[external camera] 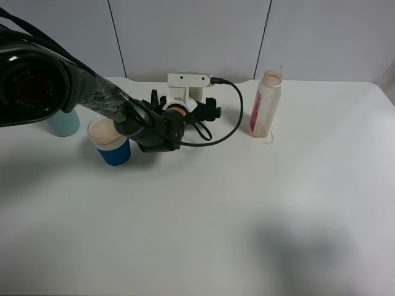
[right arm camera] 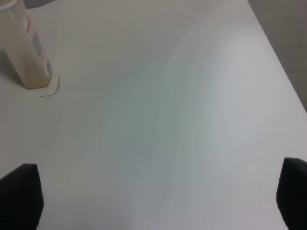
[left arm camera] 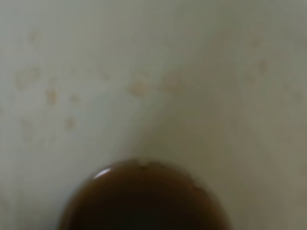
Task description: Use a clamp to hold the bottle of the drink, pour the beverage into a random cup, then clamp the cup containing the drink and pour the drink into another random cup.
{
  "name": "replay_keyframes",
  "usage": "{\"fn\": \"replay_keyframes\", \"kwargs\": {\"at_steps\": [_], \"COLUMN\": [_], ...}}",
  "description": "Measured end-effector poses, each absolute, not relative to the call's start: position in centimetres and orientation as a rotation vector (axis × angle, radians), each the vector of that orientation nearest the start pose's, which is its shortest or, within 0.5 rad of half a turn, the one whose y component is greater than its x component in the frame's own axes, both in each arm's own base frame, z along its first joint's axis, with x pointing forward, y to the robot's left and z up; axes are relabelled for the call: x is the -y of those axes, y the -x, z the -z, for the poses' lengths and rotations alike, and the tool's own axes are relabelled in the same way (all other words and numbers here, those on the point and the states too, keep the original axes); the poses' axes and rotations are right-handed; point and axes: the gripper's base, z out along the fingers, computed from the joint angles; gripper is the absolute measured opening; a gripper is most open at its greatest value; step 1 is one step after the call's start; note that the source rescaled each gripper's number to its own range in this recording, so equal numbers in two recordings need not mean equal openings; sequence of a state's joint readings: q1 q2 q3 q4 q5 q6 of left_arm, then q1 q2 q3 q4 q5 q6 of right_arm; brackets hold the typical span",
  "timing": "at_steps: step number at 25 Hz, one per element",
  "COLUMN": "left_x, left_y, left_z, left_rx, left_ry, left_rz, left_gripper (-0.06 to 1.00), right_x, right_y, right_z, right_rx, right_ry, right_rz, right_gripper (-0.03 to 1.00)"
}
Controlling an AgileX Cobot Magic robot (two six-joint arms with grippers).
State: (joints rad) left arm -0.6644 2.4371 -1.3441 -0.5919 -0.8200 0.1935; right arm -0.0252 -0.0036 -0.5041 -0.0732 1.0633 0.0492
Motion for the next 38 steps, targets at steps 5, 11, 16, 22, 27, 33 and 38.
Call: {"fn": "replay_keyframes", "kwargs": {"at_steps": [5,11,16,22,27,33,38], "left_x": [25.9,25.7,25.5,25.8,26.2,26.2,25.4], "left_y": [-39.8,-40.0,-40.3,-40.3,-40.3,-40.5,-39.9], "left_z": [-5.4,-5.4,-5.4,-6.8,-8.8,-11.8,-13.3], "left_rx": [-1.824,-1.823,-1.822,-1.817,-1.796,-1.753,-1.745], "left_ry": [-0.125,-0.17,-0.2,-0.225,-0.257,-0.294,-0.322], "left_rz": [0.24,0.236,0.231,0.252,0.277,0.3,0.298], "left_gripper": [0.01,0.01,0.01,0.01,0.01,0.01,0.01], "right_x": [0.6,0.6,0.6,0.6,0.6,0.6,0.6], "right_y": [0.6,0.6,0.6,0.6,0.6,0.6,0.6], "right_z": [-27.8,-27.8,-27.8,-27.8,-27.8,-27.8,-27.8], "right_rx": [-2.036,-2.036,-2.036,-2.036,-2.036,-2.036,-2.036], "right_ry": [-0.08,-0.08,-0.08,-0.08,-0.08,-0.08,-0.08], "right_rz": [0.073,0.073,0.073,0.073,0.073,0.073,0.073], "right_gripper": [0.98,0.98,0.98,0.98,0.98,0.98,0.98]}}
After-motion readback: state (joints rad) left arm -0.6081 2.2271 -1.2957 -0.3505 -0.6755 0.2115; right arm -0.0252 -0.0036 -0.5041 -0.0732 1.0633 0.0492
